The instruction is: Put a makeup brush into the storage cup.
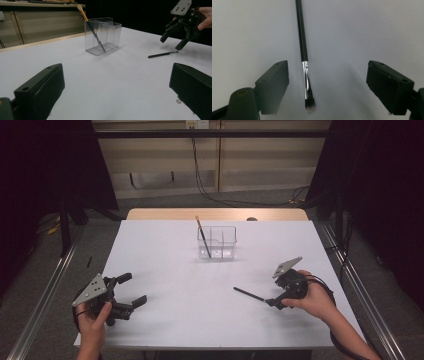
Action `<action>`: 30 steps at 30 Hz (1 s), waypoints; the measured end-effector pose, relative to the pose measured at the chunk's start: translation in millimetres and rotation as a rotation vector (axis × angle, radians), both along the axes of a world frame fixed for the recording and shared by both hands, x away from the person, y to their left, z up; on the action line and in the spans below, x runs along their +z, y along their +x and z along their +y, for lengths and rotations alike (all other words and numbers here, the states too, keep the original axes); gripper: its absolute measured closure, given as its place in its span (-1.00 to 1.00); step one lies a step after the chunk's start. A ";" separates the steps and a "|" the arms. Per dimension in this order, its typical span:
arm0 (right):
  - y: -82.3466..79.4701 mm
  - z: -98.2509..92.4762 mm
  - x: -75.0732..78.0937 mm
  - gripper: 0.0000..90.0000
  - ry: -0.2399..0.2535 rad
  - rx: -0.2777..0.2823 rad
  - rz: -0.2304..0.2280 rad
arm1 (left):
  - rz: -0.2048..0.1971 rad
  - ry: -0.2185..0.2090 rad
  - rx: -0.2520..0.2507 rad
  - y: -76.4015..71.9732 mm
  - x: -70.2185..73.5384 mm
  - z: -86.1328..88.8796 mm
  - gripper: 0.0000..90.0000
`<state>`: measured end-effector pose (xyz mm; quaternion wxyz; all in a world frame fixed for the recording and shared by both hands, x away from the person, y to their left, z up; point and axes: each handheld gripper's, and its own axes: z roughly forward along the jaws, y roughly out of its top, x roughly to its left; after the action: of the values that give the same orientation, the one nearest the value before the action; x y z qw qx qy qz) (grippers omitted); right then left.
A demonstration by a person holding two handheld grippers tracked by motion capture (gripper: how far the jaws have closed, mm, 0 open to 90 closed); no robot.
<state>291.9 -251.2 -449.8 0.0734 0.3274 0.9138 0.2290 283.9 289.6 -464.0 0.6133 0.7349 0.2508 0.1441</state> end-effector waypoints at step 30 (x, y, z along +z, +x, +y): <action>5.1 26.4 -3.3 0.53 -0.171 0.156 0.132 | 0.003 0.006 -0.005 1.0 -0.8 -3.0 -1.00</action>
<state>297.0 -224.8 -453.2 0.0225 0.2622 0.9555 0.1334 284.9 286.6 -464.8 0.6112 0.7376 0.2493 0.1421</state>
